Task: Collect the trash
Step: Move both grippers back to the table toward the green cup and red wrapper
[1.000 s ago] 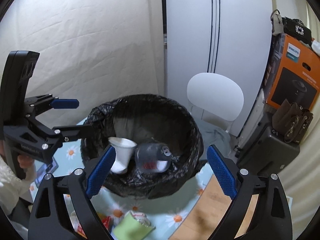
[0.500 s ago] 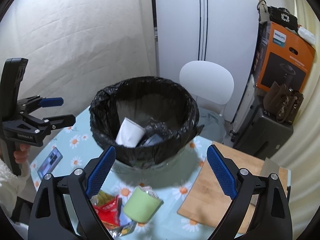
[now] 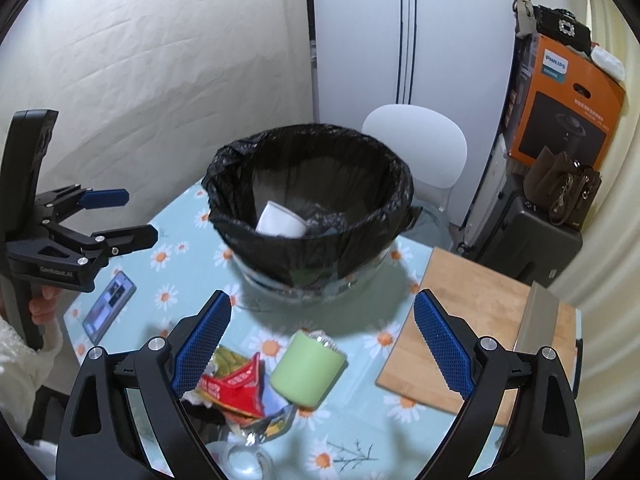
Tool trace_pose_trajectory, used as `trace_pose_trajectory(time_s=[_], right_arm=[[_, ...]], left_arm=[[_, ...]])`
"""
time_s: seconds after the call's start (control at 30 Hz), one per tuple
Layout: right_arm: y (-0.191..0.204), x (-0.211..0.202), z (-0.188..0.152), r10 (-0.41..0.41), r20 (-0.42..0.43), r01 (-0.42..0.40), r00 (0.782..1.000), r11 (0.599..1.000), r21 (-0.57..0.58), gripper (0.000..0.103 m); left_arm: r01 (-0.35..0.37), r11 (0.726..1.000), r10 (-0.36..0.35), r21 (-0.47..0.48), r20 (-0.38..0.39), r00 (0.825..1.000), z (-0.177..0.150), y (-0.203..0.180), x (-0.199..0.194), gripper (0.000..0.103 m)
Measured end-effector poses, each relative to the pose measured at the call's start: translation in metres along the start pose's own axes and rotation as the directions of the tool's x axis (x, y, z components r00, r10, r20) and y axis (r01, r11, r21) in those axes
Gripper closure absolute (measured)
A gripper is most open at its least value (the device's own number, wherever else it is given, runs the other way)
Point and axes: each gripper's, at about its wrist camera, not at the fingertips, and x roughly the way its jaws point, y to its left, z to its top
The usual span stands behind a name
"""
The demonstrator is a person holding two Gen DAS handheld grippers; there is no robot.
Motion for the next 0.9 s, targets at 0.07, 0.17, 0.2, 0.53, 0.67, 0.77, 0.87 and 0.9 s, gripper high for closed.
trace_pose_trajectory(time_s=[0.07, 0.17, 0.2, 0.53, 0.67, 0.77, 0.87, 0.9], right_arm=[[0.003, 0.0, -0.005, 0.0, -0.011, 0.0, 1.0, 1.0, 0.004, 0.015], [0.005, 0.002, -0.011, 0.0, -0.027, 0.0, 1.0, 1.0, 0.011, 0.015], [0.006, 0.003, -0.014, 0.002, -0.033, -0.001, 0.999, 1.0, 0.014, 0.015], [0.007, 0.012, -0.033, -0.005, -0.104, 0.008, 0.995, 1.0, 0.025, 0.015], [0.004, 0.022, -0.038, 0.004, -0.134, 0.001, 0.991, 0.999, 0.037, 0.015], [0.002, 0.031, -0.042, 0.012, -0.157, -0.004, 0.987, 0.999, 0.05, 0.015], [-0.002, 0.042, -0.046, 0.018, -0.182, -0.006, 0.983, 0.998, 0.064, 0.015], [-0.003, 0.045, -0.047, 0.02, -0.186, -0.007, 0.982, 0.998, 0.069, 0.015]], left_arm=[[-0.001, 1.0, 0.001, -0.001, -0.009, 1.0, -0.006, 0.0, 0.0, 0.006], [-0.003, 1.0, 0.003, -0.004, -0.027, 1.0, -0.014, -0.001, 0.001, 0.006], [-0.008, 1.0, 0.008, -0.001, -0.031, 0.999, -0.017, -0.001, 0.002, 0.006], [-0.008, 1.0, 0.01, 0.015, -0.105, 0.994, -0.045, 0.001, 0.016, 0.006], [0.007, 0.999, -0.002, 0.034, -0.142, 0.99, -0.059, 0.001, 0.023, 0.006], [0.02, 0.999, -0.015, 0.03, -0.162, 0.987, -0.068, 0.004, 0.029, 0.006], [0.038, 0.999, -0.034, 0.019, -0.172, 0.984, -0.074, 0.006, 0.035, 0.006], [0.042, 0.999, -0.038, 0.015, -0.174, 0.984, -0.076, 0.006, 0.038, 0.006]])
